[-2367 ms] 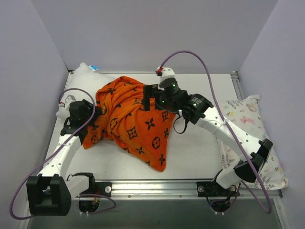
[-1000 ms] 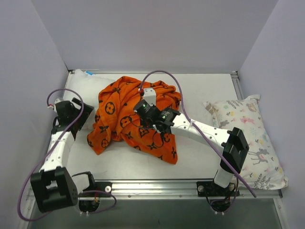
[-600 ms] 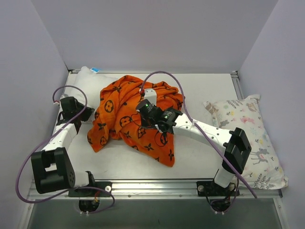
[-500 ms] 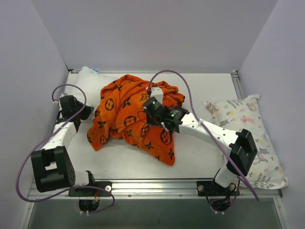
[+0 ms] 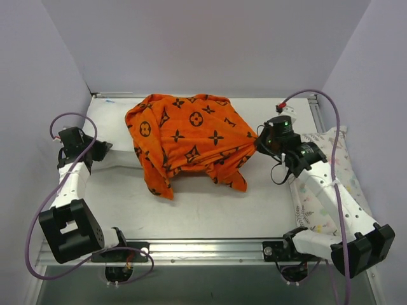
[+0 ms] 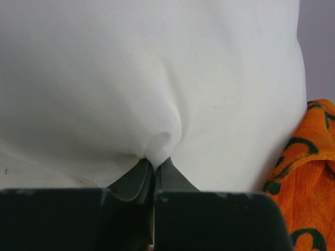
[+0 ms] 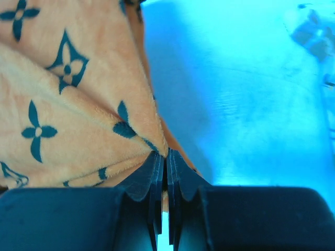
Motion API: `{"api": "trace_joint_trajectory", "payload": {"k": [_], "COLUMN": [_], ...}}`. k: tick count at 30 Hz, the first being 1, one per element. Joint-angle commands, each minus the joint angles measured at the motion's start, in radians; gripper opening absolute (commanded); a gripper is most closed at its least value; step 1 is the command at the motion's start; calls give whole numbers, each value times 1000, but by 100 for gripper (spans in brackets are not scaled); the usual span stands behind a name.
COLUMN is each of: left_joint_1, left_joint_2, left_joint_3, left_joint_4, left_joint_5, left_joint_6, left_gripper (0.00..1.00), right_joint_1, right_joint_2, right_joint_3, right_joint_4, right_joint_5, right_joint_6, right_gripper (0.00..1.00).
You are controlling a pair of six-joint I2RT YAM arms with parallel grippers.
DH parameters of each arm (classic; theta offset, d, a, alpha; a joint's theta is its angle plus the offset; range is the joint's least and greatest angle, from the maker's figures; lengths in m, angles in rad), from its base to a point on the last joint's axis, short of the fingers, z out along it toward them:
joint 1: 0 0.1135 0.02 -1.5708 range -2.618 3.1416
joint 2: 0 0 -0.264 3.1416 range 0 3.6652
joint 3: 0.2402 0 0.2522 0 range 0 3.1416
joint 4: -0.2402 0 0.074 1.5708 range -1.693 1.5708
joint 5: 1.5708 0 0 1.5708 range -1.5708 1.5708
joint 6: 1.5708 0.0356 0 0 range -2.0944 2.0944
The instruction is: Remove the pillowcase from the pillow
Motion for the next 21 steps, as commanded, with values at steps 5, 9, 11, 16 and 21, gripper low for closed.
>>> {"api": "trace_joint_trajectory", "payload": {"k": [5, 9, 11, 16, 21], "left_joint_1": [71, 74, 72, 31, 23], "left_joint_2": [-32, -27, -26, -53, -87], "left_joint_3": [73, 68, 56, 25, -44], "left_joint_4": [-55, -52, -37, -29, -29], "left_joint_5": [-172, -164, -150, -158, -156], "left_joint_6": [67, 69, 64, 69, 95], "left_gripper": [0, 0, 0, 0, 0], "right_joint_1": [-287, -419, -407, -60, 148], "right_joint_2": [-100, -121, -132, -82, 73], "right_joint_3": [-8, -14, -16, -2, 165], "right_joint_4": [-105, -105, -104, -64, -41], "right_joint_5": [10, -96, -125, -112, -43], "right_joint_6": [-60, -58, -63, -136, -226], "right_gripper": [0, 0, 0, 3, 83]}}
